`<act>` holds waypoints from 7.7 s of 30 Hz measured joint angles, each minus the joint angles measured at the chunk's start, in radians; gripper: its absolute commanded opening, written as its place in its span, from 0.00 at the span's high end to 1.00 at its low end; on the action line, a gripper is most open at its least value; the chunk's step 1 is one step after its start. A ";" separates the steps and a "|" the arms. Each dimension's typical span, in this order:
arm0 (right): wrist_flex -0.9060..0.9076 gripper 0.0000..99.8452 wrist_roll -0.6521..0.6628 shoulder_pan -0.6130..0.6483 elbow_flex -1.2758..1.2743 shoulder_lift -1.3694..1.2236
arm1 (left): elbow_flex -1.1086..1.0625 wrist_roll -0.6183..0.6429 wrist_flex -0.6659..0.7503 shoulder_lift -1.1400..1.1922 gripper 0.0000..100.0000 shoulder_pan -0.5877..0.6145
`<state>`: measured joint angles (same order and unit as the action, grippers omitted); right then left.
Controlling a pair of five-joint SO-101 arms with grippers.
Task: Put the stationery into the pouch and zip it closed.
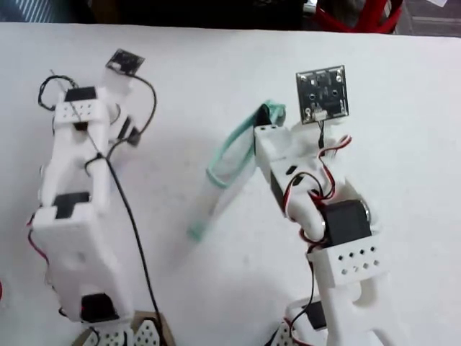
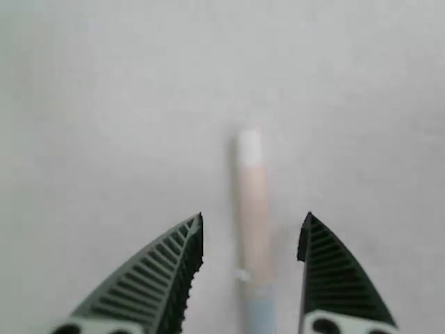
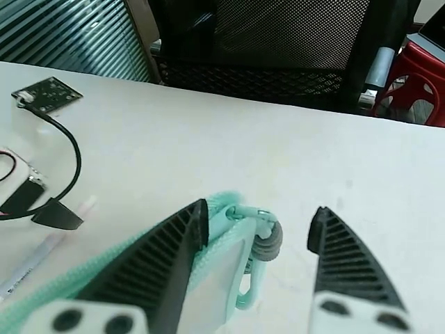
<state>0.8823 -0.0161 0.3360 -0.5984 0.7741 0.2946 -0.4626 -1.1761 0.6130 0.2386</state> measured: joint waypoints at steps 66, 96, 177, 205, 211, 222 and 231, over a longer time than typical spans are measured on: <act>-0.043 0.76 0.000 0.026 -0.037 0.002 | -0.603 0.546 0.290 -1.803 0.98 -0.651; -0.043 0.76 0.000 0.026 -0.041 0.002 | -0.908 0.522 0.835 -1.689 0.97 -0.772; -0.046 0.76 0.017 0.026 -0.052 0.003 | -0.767 0.288 -0.242 -1.471 0.75 -0.500; 0.253 0.76 -0.006 0.014 0.568 -0.532 | -1.573 0.496 0.157 -2.430 0.78 -0.698; 0.284 0.76 -0.009 0.051 0.595 -0.546 | -1.657 0.496 0.339 -2.441 0.77 -0.698; 0.292 0.76 -0.009 0.075 0.595 -0.535 | -1.843 0.496 0.635 -2.430 0.78 -0.700; 0.310 0.76 -0.009 0.077 0.600 -0.525 | -1.985 0.361 0.844 -2.427 0.80 -0.703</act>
<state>1.1922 -0.0253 0.4127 0.0015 0.2493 -1.6909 -0.1020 -0.3322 -1.8144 -0.4641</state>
